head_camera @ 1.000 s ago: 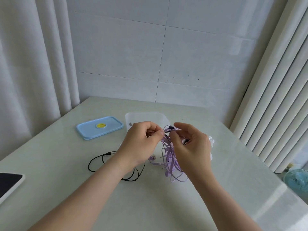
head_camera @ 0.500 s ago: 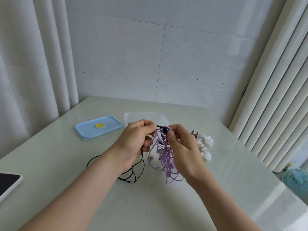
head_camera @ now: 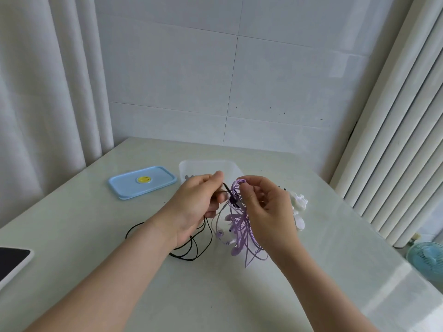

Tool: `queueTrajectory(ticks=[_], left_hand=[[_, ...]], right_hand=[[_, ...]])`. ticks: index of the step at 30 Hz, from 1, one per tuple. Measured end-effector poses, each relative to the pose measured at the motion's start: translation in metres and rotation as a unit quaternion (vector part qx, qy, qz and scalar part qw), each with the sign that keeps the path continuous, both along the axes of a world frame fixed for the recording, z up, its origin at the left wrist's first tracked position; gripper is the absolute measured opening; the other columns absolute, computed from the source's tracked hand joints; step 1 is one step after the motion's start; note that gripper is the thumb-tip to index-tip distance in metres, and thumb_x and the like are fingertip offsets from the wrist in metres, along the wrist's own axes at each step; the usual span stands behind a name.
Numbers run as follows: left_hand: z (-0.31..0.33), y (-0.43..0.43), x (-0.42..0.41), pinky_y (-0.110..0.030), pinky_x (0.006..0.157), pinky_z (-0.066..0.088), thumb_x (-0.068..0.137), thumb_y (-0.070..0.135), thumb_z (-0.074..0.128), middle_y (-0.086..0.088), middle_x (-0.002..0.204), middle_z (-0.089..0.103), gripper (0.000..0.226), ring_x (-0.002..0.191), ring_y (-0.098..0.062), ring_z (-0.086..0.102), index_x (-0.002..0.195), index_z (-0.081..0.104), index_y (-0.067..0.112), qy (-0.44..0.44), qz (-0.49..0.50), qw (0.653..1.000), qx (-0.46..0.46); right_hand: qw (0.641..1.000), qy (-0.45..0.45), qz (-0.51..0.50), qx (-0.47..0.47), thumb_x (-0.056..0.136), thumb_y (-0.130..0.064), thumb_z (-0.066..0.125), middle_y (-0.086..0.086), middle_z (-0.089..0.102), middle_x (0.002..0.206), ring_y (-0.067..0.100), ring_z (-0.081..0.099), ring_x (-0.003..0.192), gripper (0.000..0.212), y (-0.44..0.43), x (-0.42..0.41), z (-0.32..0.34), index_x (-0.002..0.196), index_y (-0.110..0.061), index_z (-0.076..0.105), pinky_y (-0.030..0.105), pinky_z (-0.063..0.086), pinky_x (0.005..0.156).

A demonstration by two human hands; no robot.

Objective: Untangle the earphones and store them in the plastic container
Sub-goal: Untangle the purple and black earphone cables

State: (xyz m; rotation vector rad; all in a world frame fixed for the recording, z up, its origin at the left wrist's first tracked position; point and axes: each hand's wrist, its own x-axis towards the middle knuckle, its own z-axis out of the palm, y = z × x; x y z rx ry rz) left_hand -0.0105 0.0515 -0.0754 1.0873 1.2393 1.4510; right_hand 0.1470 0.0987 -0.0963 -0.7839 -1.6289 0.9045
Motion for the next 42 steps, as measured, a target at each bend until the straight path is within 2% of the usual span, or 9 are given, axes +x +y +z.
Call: queueTrajectory(ticks=[5,10,15,18,22,27,36,39,42], left_hand=[[0.007,0.001,-0.003,-0.038,0.065,0.012,0.11,0.037,0.044,0.003,0.063,0.023,0.035,0.062,-0.019,0.013,0.079,0.035,0.026,-0.093,0.033,0.995,0.011],[0.005,-0.004,-0.01,-0.032,0.063,0.032,0.089,0.039,0.081,-0.004,0.061,0.049,0.036,0.061,-0.022,0.042,0.081,0.053,0.018,0.145,0.094,0.983,0.064],[-0.001,-0.006,-0.012,-0.016,0.054,0.028,0.083,0.042,0.088,0.013,0.05,0.036,0.02,0.05,-0.008,0.037,0.077,0.072,0.031,0.341,0.135,0.921,0.127],[-0.004,-0.006,-0.01,-0.015,0.068,0.048,0.087,0.037,0.085,0.027,0.067,0.061,0.013,0.069,0.008,0.059,0.081,0.073,0.035,0.4,0.13,0.897,0.135],[-0.005,-0.003,-0.007,-0.042,0.077,0.057,0.097,0.026,0.074,0.013,0.082,0.065,0.012,0.076,-0.009,0.065,0.09,0.065,0.028,0.463,0.113,0.859,0.19],[-0.003,-0.005,-0.002,-0.035,0.072,0.042,0.101,0.024,0.068,0.015,0.087,0.046,0.008,0.07,-0.018,0.052,0.097,0.062,0.024,0.516,0.136,0.807,0.254],[-0.004,-0.004,-0.007,-0.031,0.068,0.046,0.101,0.025,0.07,0.009,0.113,0.043,0.004,0.069,-0.007,0.052,0.1,0.067,0.027,0.469,0.148,0.83,0.265],[-0.003,-0.002,-0.008,-0.016,0.066,0.037,0.1,0.02,0.071,0.011,0.106,0.053,0.01,0.066,-0.003,0.053,0.096,0.066,0.027,0.432,0.146,0.85,0.262],[-0.003,-0.002,-0.007,-0.014,0.06,0.037,0.1,0.016,0.071,0.012,0.088,0.063,0.01,0.06,-0.012,0.052,0.093,0.066,0.021,0.386,0.135,0.876,0.257]], right_hand=[[0.987,-0.084,-0.104,0.091,0.103,-0.027,0.065,-0.012,0.07,0.095,0.006,0.066,0.078,0.013,0.004,0.003,-0.001,0.106,-0.032,0.076,0.02,0.048,0.071],[0.969,-0.132,-0.142,0.156,0.101,-0.026,0.069,-0.011,0.065,0.095,0.001,0.061,0.091,0.012,-0.001,0.001,0.0,0.109,-0.027,0.078,0.006,0.04,0.079],[0.97,-0.127,-0.143,0.149,0.1,-0.023,0.071,-0.011,0.065,0.096,-0.001,0.061,0.091,0.013,-0.003,0.001,0.002,0.111,-0.027,0.077,0.006,0.041,0.079],[0.972,-0.121,-0.144,0.139,0.098,-0.02,0.072,-0.013,0.064,0.095,-0.004,0.061,0.09,0.015,-0.004,0.001,0.002,0.112,-0.026,0.076,0.004,0.039,0.077],[0.979,-0.104,-0.133,0.112,0.095,-0.016,0.072,-0.012,0.065,0.089,0.003,0.063,0.085,0.02,-0.004,0.001,0.002,0.109,-0.031,0.074,0.015,0.046,0.078],[0.989,-0.086,-0.092,0.074,0.09,-0.016,0.072,-0.01,0.073,0.09,0.011,0.069,0.086,0.021,-0.004,0.001,0.003,0.103,-0.032,0.076,0.032,0.057,0.081],[0.993,-0.116,-0.022,0.005,0.092,-0.018,0.073,-0.015,0.078,0.092,0.005,0.073,0.097,0.02,-0.005,0.004,0.005,0.105,-0.034,0.077,0.035,0.059,0.089],[0.996,-0.081,0.012,-0.031,0.096,-0.021,0.073,-0.008,0.08,0.096,0.011,0.075,0.097,0.017,-0.005,0.004,0.006,0.109,-0.032,0.075,0.044,0.062,0.087],[0.995,-0.056,0.057,-0.057,0.105,-0.02,0.063,-0.006,0.08,0.1,0.009,0.075,0.101,0.014,-0.007,0.006,0.01,0.113,-0.025,0.074,0.031,0.06,0.086]])
